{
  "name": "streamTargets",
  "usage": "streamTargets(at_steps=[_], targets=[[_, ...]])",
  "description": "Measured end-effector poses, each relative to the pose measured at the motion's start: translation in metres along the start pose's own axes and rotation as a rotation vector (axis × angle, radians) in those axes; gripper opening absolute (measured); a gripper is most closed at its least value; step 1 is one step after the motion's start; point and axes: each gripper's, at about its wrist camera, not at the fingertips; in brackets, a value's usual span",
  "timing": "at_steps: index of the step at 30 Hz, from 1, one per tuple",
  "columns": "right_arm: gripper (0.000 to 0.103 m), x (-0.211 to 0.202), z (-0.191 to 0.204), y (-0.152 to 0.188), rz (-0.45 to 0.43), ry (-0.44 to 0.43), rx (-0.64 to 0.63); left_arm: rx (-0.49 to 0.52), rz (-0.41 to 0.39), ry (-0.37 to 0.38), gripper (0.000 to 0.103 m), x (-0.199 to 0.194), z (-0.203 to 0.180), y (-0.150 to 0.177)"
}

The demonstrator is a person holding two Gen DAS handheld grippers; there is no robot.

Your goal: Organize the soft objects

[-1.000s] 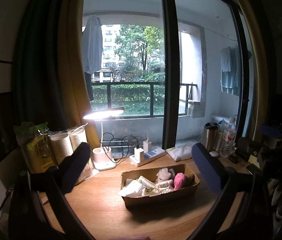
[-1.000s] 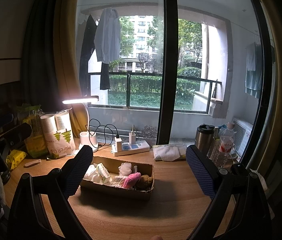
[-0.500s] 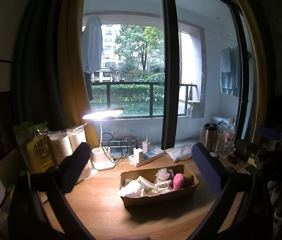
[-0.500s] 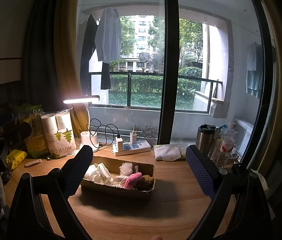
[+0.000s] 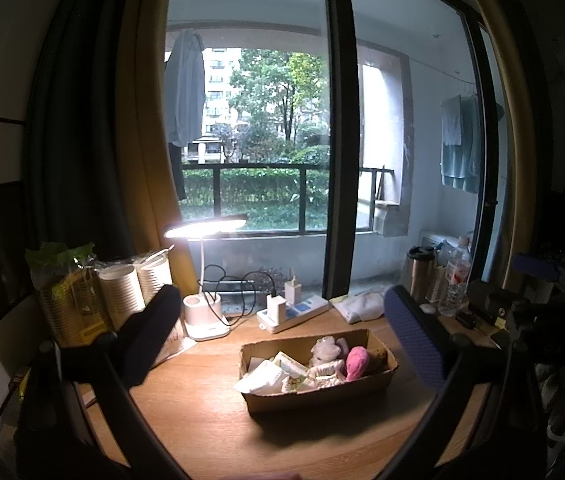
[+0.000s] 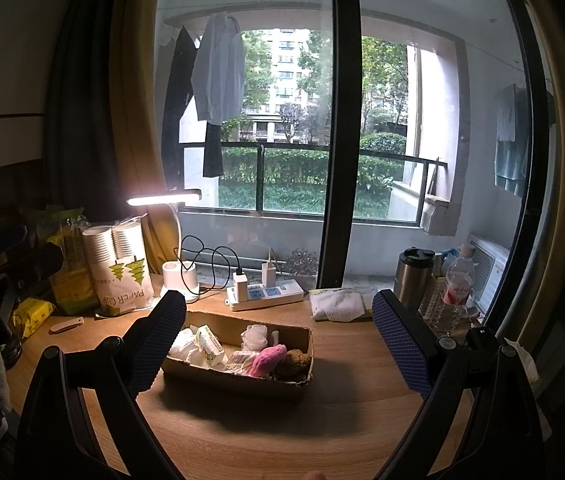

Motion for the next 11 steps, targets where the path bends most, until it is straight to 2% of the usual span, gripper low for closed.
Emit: streamTargets(at_steps=[7, 11], targets=[[0.096, 0.006, -0.004, 0.001, 0.01, -0.005, 0.003, 0.005, 0.014, 0.012, 0.102, 0.006, -0.001, 0.001], [0.096, 0.015, -0.007, 0.003, 0.027, -0.008, 0.009, -0.005, 0.053, 0.031, 0.102, 0.021, 0.0, 0.005]])
Point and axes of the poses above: each gripper's, at about its wrist camera, not at the fingertips, and x roughly the way its jaws point, z to its left, y to its underside, and after that the axes turned 14 degrees about z, right-handed
